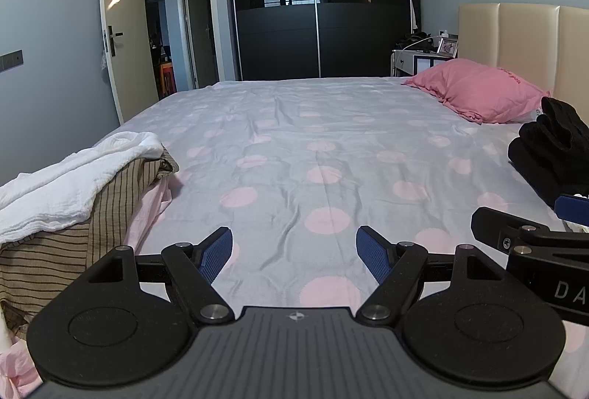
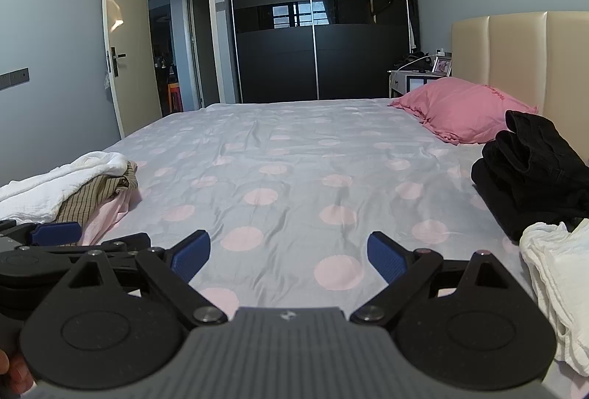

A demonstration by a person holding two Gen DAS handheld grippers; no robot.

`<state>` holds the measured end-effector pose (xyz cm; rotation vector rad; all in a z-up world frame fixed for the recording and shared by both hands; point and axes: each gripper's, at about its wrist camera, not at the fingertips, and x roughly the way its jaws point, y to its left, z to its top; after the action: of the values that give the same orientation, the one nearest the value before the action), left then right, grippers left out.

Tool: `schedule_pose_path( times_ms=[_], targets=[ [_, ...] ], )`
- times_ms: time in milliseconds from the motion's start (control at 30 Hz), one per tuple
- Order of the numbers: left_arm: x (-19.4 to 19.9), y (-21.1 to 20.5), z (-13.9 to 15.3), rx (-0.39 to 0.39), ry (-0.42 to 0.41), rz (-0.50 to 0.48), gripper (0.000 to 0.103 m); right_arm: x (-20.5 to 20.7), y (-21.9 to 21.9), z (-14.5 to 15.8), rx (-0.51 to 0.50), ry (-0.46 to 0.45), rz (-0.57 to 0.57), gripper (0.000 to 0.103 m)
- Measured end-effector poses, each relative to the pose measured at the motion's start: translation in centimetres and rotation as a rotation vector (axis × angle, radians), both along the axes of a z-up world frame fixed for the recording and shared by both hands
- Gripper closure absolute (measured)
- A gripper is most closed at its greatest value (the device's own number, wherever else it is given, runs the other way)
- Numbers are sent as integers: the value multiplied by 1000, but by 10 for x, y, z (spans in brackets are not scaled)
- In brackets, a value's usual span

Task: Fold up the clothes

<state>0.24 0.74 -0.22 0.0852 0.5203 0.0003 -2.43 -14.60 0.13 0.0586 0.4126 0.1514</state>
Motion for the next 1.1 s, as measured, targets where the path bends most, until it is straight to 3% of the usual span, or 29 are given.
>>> schedule_pose_path(
  times_ms=[800, 1000, 1100],
  targets=[
    [1, 3, -5, -1, 21, -3, 30, 1, 2, -4, -14, 4, 11, 9],
    [3, 8, -14, 32, 46, -12, 30, -1, 4, -8, -57, -3, 30, 8],
    [8, 22, -23, 60, 69, 12, 36, 0, 1, -15, -91, 7, 44, 7]
  ],
)
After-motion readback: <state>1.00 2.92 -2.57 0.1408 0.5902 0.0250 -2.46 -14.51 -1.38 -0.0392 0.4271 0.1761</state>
